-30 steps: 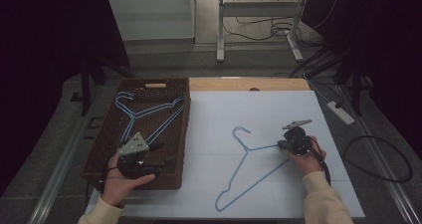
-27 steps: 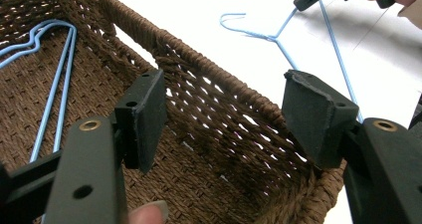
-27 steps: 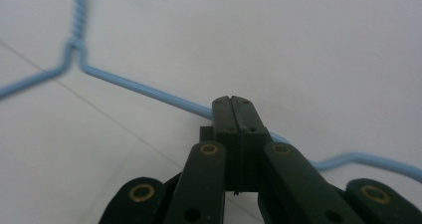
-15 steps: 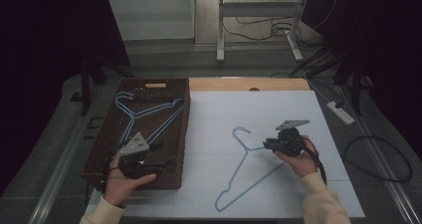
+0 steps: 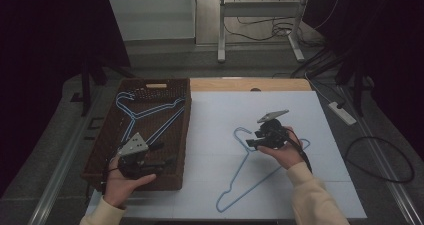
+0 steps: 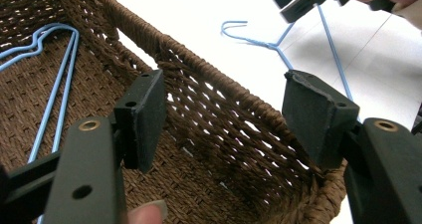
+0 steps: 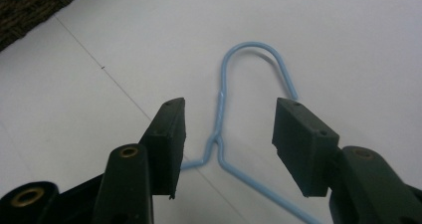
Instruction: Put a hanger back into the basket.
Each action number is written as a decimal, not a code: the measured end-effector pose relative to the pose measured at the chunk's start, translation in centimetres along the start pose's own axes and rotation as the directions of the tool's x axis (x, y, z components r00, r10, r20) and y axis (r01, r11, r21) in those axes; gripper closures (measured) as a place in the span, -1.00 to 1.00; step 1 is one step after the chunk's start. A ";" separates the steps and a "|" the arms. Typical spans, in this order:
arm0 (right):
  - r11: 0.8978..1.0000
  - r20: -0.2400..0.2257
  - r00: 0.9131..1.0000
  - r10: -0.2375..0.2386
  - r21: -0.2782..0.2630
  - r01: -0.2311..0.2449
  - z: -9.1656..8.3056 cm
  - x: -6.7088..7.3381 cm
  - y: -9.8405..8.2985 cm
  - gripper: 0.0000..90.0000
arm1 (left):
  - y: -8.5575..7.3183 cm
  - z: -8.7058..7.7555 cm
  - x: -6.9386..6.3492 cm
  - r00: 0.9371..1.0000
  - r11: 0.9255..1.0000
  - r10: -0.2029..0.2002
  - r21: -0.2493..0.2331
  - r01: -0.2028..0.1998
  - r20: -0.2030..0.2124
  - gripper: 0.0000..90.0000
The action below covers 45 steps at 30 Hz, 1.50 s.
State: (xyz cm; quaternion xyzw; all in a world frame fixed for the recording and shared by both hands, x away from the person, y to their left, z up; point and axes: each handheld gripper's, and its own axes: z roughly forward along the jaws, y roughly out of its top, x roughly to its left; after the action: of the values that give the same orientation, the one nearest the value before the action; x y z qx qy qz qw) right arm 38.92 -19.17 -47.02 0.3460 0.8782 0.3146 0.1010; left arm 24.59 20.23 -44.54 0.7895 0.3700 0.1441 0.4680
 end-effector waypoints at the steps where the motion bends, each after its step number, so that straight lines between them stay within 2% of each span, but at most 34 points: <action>1: 1.000 0.002 1.000 -0.003 0.007 0.003 0.3 0.1 0.2 0.05 | 0.0 0.0 0.0 1.000 1.000 -0.001 -0.001 0.001 0.001 -0.23; 10: 0.995 0.017 1.000 -0.016 0.095 0.014 4.2 0.4 2.2 0.09 | 0.2 -0.2 -0.3 1.000 1.000 0.002 -0.006 -0.002 0.007 -0.23; 16: 0.992 0.024 1.000 -0.007 0.124 0.004 6.1 0.2 2.7 0.20 | 0.2 -0.2 -0.2 1.000 1.000 0.002 -0.007 -0.002 0.005 -0.23; 21: 0.989 0.032 0.999 -0.036 0.146 0.031 7.1 0.4 3.1 0.37 | 0.4 -0.1 -0.1 1.000 1.000 0.005 -0.009 -0.005 0.008 -0.23; 23: 0.986 0.054 0.997 -0.055 0.163 0.046 7.4 0.7 3.2 0.47 | 0.3 0.0 0.0 1.000 1.000 0.003 -0.005 -0.003 0.007 -0.23; 28: 0.983 0.061 0.997 -0.044 0.183 0.032 7.6 1.1 3.6 0.85 | 0.3 -0.1 0.0 1.000 1.000 0.007 -0.005 -0.007 0.006 -0.23; 30: 0.984 0.058 0.998 -0.022 0.177 0.012 7.6 1.0 3.6 0.92 | 0.3 -0.1 0.0 1.000 1.000 0.006 -0.007 -0.006 0.005 -0.23; 33: 0.986 0.056 0.998 -0.017 0.164 0.008 7.3 1.0 3.4 0.94 | 0.2 -0.2 -0.1 1.000 1.000 0.007 -0.008 -0.007 0.001 -0.23; 36: 0.993 0.050 0.999 0.004 0.118 -0.010 6.5 1.1 3.4 0.94 | 0.2 -0.3 -0.2 1.000 1.000 0.009 -0.005 -0.009 -0.001 -0.23; 39: 0.998 0.047 0.999 0.001 0.067 -0.004 5.3 1.3 3.3 0.94 | 0.2 -0.4 -0.3 1.000 1.000 0.013 -0.004 -0.013 -0.003 -0.23; 42: 1.000 0.034 0.999 -0.004 0.006 0.004 4.0 1.6 3.2 0.94 | 0.2 -0.4 -0.5 1.000 1.000 0.013 -0.003 -0.013 -0.006 -0.23; 45: 1.000 0.026 1.000 -0.009 -0.021 0.009 3.1 1.9 3.1 0.94 | 0.2 -0.5 -0.6 1.000 1.000 0.013 -0.003 -0.013 -0.007 -0.23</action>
State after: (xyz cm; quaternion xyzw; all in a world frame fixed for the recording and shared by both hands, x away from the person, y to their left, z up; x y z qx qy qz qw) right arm 40.46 -14.64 -47.46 0.3450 0.8750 0.3188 0.1174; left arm 24.01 20.00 -44.03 0.7906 0.3666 0.1505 0.4668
